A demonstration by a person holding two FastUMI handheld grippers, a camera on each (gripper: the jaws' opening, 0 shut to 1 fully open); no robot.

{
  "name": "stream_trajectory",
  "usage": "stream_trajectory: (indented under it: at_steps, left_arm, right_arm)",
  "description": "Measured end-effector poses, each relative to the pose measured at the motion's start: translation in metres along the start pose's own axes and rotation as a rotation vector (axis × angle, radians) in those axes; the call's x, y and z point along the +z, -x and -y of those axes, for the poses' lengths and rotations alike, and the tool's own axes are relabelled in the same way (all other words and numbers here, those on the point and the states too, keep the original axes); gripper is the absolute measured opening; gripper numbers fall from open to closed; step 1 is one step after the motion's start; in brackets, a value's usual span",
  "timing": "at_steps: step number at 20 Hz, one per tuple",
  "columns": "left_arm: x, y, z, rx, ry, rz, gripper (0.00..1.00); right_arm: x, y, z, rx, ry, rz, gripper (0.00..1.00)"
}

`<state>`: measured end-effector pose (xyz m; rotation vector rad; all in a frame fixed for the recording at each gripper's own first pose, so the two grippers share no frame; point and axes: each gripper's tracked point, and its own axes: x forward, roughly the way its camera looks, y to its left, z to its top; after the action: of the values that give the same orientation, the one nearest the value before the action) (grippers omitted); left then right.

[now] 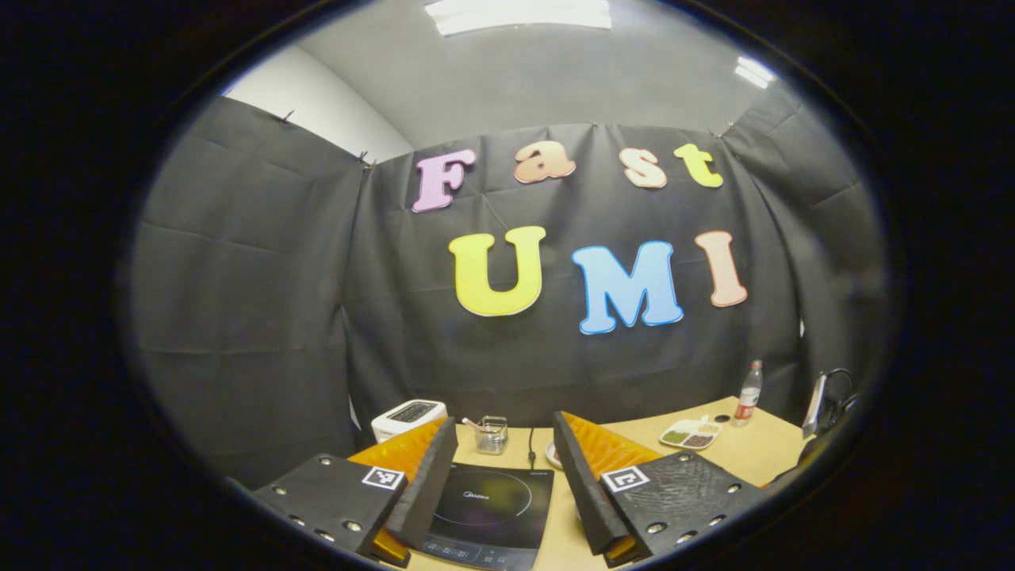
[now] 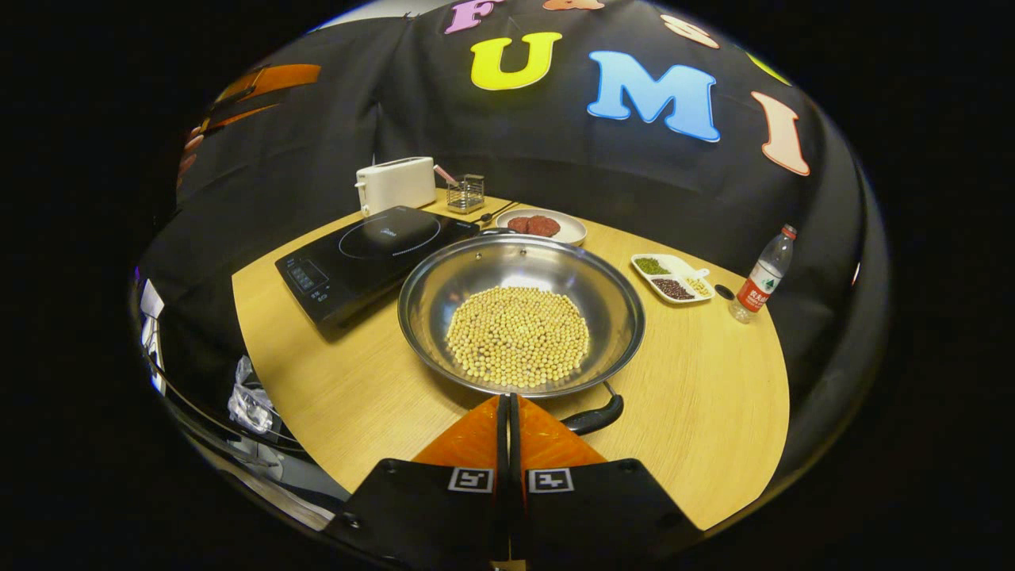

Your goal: First push the handle of the pot to place it horizontally, then grasp the pot with both hands and set it on the induction cooktop.

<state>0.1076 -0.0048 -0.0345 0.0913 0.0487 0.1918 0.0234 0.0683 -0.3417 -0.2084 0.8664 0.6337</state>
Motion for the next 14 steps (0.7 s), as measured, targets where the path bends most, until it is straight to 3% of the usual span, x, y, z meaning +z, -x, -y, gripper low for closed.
stream_trajectory:
  at_steps: [6,8,14]
  left_arm:
    - [-0.005,0.001,-0.001,0.043,-0.016,-0.014,0.72]
    - [-0.006,0.001,-0.002,0.054,-0.022,-0.019,0.72]
    - [-0.008,0.001,0.003,0.066,-0.037,-0.026,0.71]
  right_arm:
    - [-0.020,-0.021,0.006,0.033,-0.016,-0.111,0.00]
    - [-0.019,-0.022,0.005,0.055,-0.067,-0.116,0.05]
    - [-0.018,-0.027,0.038,-0.009,-0.108,-0.113,0.02]
